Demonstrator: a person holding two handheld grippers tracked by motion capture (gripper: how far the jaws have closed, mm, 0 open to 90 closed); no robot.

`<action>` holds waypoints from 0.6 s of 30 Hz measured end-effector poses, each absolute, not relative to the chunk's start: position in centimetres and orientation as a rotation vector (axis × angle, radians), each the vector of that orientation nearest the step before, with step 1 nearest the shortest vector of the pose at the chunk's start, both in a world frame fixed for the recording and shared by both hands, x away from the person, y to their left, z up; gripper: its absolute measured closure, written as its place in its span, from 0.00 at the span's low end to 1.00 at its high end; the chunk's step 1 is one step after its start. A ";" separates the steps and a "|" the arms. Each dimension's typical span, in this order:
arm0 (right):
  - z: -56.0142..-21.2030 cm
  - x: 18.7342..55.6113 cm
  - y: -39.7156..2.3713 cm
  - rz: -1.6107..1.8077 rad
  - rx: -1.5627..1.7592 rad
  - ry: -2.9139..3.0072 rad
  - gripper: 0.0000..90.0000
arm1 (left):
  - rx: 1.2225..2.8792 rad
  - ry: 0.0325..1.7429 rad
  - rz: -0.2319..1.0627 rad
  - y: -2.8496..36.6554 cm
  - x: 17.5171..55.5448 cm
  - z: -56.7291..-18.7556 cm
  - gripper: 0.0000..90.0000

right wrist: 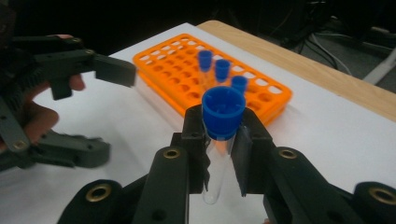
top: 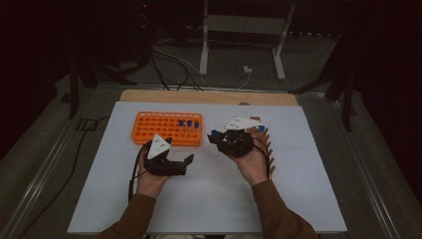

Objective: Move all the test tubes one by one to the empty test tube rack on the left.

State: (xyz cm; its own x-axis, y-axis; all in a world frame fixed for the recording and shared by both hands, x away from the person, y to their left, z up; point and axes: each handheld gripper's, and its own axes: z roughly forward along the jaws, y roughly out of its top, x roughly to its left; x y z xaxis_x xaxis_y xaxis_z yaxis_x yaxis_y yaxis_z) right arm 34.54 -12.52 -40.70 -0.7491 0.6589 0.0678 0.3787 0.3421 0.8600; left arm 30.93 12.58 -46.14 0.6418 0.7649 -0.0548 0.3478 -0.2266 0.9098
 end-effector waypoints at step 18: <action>-41.1 33.5 -8.1 1.423 0.830 2.413 0.84 | 1.873 0.759 0.456 11.0 30.5 -46.3 0.52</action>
